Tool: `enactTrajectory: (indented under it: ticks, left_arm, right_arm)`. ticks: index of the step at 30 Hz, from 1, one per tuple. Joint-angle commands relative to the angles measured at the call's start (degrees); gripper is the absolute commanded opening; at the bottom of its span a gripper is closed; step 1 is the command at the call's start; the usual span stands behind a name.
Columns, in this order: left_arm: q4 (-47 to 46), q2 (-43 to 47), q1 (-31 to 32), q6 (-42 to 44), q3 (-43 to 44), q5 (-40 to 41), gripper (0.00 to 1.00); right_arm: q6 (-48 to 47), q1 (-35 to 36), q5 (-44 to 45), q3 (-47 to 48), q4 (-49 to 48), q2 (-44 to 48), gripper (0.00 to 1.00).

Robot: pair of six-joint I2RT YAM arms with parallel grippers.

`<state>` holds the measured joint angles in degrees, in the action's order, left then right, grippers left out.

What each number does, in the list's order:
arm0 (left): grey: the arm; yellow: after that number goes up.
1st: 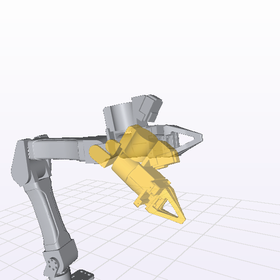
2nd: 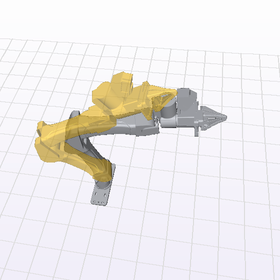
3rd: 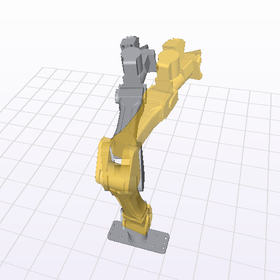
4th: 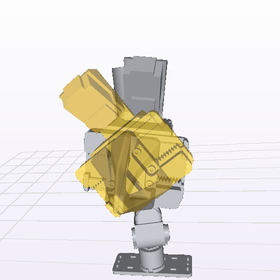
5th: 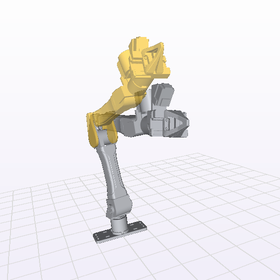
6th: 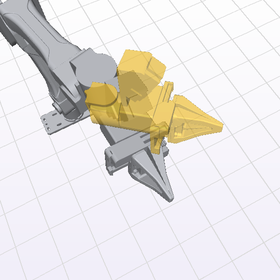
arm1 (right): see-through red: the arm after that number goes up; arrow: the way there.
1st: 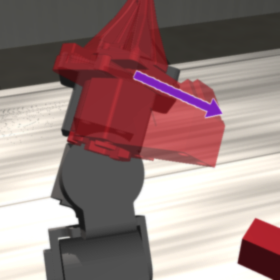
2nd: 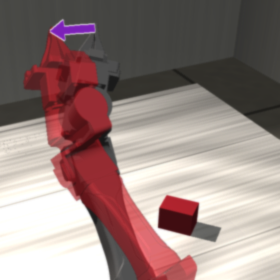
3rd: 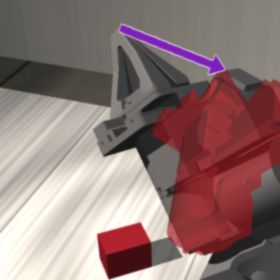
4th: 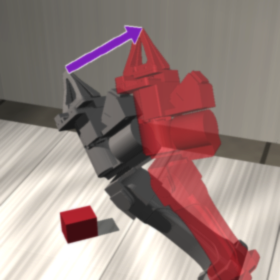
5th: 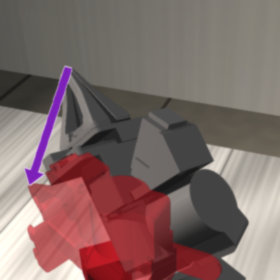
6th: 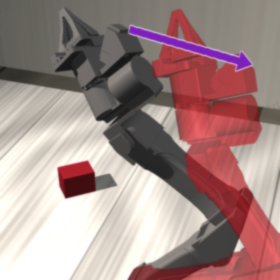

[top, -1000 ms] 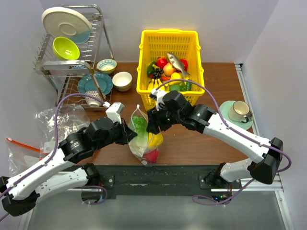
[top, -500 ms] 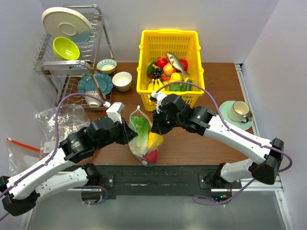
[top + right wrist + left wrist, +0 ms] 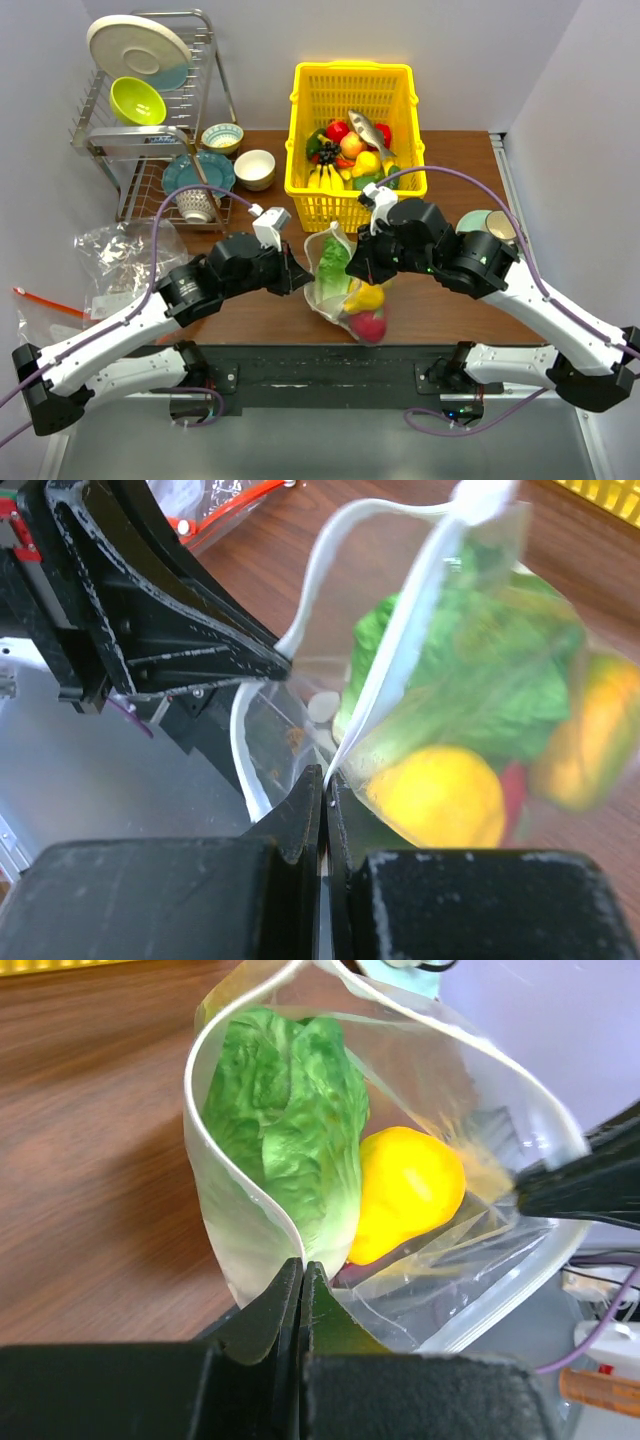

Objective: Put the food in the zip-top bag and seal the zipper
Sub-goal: Zip the zipper food storage bag at the center of the board.

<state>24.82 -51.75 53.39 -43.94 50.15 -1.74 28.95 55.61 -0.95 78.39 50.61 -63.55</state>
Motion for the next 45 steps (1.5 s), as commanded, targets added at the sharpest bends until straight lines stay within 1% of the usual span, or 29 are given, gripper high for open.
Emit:
enactTrajectory:
  ticks: [1,2,4,5,6,7,8,11,12,15,19,20,24,31,34,37,40,45]
  left_arm:
    - [-9.5,0.5,0.1,0.3,-2.1,-3.9,0.0]
    - [-9.5,0.5,0.1,0.3,-3.6,-3.5,0.0]
    - [-9.9,0.6,0.1,1.6,-4.9,-3.2,0.0]
    - [-10.8,0.7,0.1,2.6,-6.2,-3.4,0.0]
    - [-11.2,0.9,0.1,3.2,-6.8,-3.8,0.0]
    - [-11.8,0.9,0.1,3.8,-7.4,-4.1,0.0]
    - [-12.7,1.4,0.1,4.5,-8.8,-4.8,0.0]
    - [-13.2,3.0,0.1,3.3,-12.0,-6.0,0.0]
    - [-13.4,3.7,0.1,2.9,-12.8,-6.3,0.0]
    - [-12.3,7.4,0.1,2.1,-15.4,-5.7,0.0]
    - [-9.7,12.5,0.1,1.9,-16.7,-1.3,0.0]
    - [-9.3,13.9,0.1,2.1,-16.8,-0.8,0.0]
    - [-8.4,15.3,0.1,2.4,-16.1,-0.8,0.0]
    - [-4.3,16.0,0.1,2.1,-16.4,0.9,0.0]
    - [-3.4,16.8,0.1,2.1,-17.3,1.6,0.0]
    - [-2.5,16.9,0.1,2.0,-17.5,5.0,0.0]
    - [-1.5,16.4,0.1,2.1,-16.4,8.0,0.0]
    - [-1.0,13.8,0.1,6.2,-12.7,10.7,0.0]
  right_arm:
    - [2.3,0.5,-1.2,-3.0,-5.9,-2.0,0.0]
    - [3.6,0.5,-1.9,-4.5,-10.1,-2.5,0.0]
    - [5.3,0.5,-2.7,-9.4,-14.7,-3.3,0.0]
    - [6.8,0.5,-2.8,-10.9,-19.6,-3.6,0.02]
    - [7.5,0.5,-2.7,-12.0,-21.4,-3.9,0.11]
    - [8.0,0.5,-3.0,-13.5,-23.1,-4.6,0.14]
    - [8.6,0.5,-3.4,-14.2,-26.6,-5.1,0.28]
    - [8.3,0.5,-7.2,-14.7,-29.6,-6.4,0.62]
    - [8.0,0.5,-7.6,-14.3,-29.4,-6.5,0.65]
    - [6.5,0.5,-6.8,-13.2,-27.5,-4.8,0.68]
    - [3.3,0.4,-5.2,-10.0,-23.4,-3.0,0.72]
    - [2.2,0.4,-4.2,-9.3,-21.1,-3.0,0.73]
    - [0.4,0.4,0.4,-7.5,-17.0,-1.8,0.76]
    - [-2.0,0.2,8.6,-11.8,-14.0,0.3,0.78]
    - [-1.4,0.0,10.7,-15.7,-15.0,2.6,0.78]
    - [-2.6,-0.4,11.0,-19.6,-18.3,5.1,0.79]
    - [-5.0,-0.4,10.3,-21.8,-20.2,3.6,0.79]
    - [-6.0,-0.5,6.1,-24.6,-27.0,-0.9,0.79]
